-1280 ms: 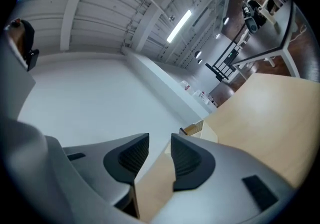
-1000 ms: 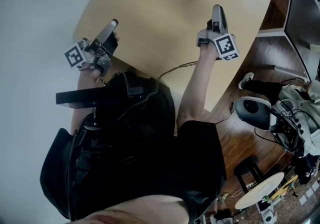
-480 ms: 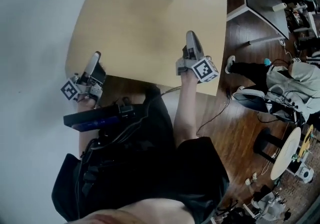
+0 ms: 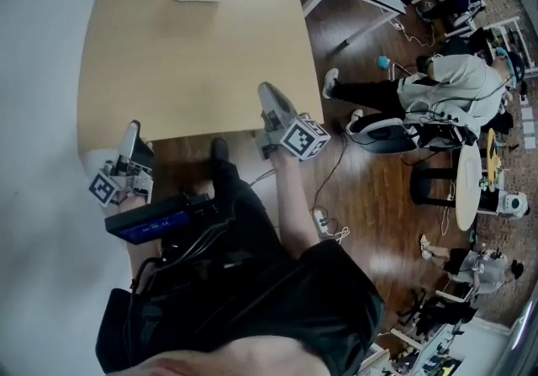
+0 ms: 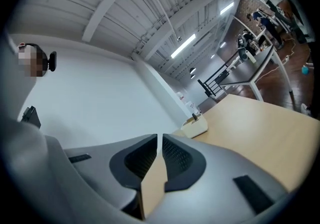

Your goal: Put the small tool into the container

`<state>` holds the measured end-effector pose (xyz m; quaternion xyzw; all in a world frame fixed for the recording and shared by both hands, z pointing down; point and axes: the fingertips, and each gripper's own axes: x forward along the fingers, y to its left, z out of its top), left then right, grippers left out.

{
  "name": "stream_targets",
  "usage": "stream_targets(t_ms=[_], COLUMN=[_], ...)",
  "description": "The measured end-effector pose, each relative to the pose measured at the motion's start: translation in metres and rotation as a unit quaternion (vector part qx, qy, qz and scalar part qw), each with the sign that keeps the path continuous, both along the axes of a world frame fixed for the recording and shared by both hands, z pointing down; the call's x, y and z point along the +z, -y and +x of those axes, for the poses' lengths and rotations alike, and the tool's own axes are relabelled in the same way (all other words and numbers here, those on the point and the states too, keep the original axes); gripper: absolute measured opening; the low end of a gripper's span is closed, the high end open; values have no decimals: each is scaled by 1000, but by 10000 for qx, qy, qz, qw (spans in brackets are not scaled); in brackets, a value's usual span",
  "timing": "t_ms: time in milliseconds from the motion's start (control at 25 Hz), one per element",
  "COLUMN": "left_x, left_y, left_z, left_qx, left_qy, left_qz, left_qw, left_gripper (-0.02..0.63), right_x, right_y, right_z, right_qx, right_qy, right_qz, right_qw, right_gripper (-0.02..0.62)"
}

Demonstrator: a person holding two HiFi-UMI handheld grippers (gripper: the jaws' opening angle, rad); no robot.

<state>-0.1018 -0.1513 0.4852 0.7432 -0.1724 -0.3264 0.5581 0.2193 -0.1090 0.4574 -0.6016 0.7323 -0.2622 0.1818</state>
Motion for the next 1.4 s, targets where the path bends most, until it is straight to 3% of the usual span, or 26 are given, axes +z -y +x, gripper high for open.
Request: stream_targets(t_ms=[240, 360, 520, 760, 1000, 1280, 1400], left_x=[-4, -31, -13, -56, -113, -101, -91], left_y=[-20, -14, -24, -56, -40, -50, -50], left_z=[-5, 20, 49, 75, 108, 55, 55], left_qx=[20, 60, 152, 330, 398, 562, 772], left_qy=[20, -14, 5, 250, 455, 311, 199], left_qz=[85, 400, 698, 751, 614, 391, 251], left_qw=[10000, 9992, 9974, 9963, 9963, 9972, 9965], left_gripper=[72, 72, 72, 72, 72, 71, 72], right_x=[-13, -45, -35, -56, -97, -108, -115], right_y=[1, 5, -18, -64, -52, -64, -77], right_z=[-35, -29, -20, 4, 52, -17, -36], right_qx=[-516, -724, -897, -660, -391, -416, -430], right_qy=[-100, -134, -395, -289, -4, -36, -170], right_qz=[234, 443, 616, 669, 532, 419, 239], right_qw=[9983, 9963, 9933, 9952, 9978, 9983, 9986], right_gripper=[11, 11, 11, 9, 7, 7, 7])
